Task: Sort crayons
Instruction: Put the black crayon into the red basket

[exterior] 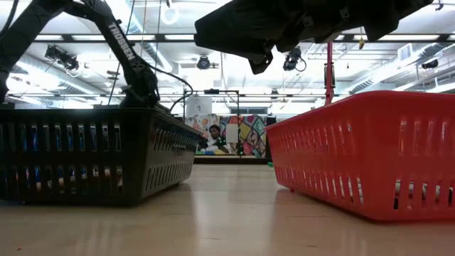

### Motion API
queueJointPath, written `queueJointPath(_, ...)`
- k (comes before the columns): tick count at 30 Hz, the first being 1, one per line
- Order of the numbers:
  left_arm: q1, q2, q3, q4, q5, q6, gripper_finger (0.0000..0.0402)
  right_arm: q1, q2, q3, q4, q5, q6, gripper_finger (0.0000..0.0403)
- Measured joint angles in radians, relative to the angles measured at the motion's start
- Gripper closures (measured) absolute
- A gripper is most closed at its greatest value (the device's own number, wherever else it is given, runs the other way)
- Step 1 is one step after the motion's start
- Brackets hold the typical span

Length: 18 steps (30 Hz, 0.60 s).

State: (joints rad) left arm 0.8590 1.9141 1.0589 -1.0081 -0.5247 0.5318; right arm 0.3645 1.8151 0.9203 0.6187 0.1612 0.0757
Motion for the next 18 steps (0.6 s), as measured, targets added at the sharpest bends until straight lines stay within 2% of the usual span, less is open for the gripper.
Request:
queueJointPath(9,-0.020,-0.003,-0.041,0.040,-0.017,0.003,0.0261,0.000,0.000,0.000,0.002,0.001,0.006,0.0300)
queueJointPath(18,-0.020,-0.001,-0.043,0.047,0.000,0.004,0.0340,0.000,0.000,0.000,0.002,0.000,0.003,0.0300)
